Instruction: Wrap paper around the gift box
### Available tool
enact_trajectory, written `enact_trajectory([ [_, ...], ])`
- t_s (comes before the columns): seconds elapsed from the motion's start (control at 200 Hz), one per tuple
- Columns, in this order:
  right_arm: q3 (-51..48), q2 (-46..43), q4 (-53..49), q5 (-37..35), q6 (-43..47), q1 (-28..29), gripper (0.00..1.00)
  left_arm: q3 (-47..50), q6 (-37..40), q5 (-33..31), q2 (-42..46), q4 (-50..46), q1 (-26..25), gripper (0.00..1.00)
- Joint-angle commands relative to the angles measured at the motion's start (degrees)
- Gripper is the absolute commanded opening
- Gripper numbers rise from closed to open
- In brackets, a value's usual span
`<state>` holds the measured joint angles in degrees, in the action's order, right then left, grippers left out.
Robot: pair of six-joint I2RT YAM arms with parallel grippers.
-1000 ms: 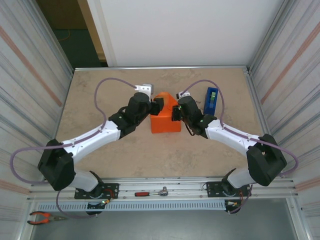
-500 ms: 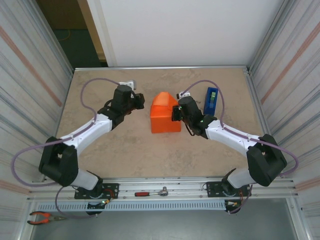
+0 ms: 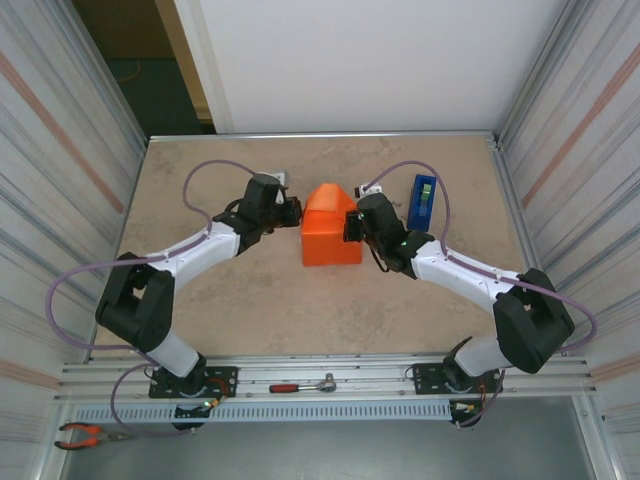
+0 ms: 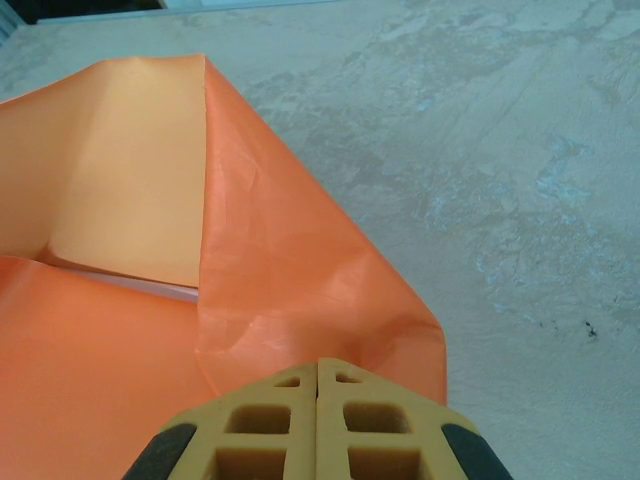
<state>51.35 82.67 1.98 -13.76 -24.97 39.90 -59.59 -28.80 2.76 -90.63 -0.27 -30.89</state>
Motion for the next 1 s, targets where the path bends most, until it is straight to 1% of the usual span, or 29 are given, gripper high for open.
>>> enact_trajectory([
  [0.0,-4.9,4.8,-13.5,6.7,-2.7,1.7,0.0,-2.0,2.6,1.2,2.1,0.0,-3.6,0.07],
  [0.195,-4.9,4.7,-13.3,6.9,-2.8,1.7,0.0,-2.7,4.3,-2.3,3.2,-2.5,-3.8,0.09],
  [0.381,-4.9,4.9,-13.2,7.1,-3.0,1.7,0.0,-4.4,6.6,-4.2,2.1,-4.1,-3.8,0.1],
  [0.576,-4.8,5.0,-13.3,7.0,-2.9,1.6,0.0,-4.5,6.7,-2.7,1.8,-3.2,-3.9,0.1],
  [0.882,-5.2,4.9,-13.0,7.2,-3.1,1.7,0.0,-4.1,7.1,-5.3,2.1,-3.4,-8.6,0.1],
  [0.997,-5.3,5.0,-12.9,7.4,-3.3,1.6,0.0,-4.1,5.7,-6.4,1.3,-4.3,-9.9,0.09],
])
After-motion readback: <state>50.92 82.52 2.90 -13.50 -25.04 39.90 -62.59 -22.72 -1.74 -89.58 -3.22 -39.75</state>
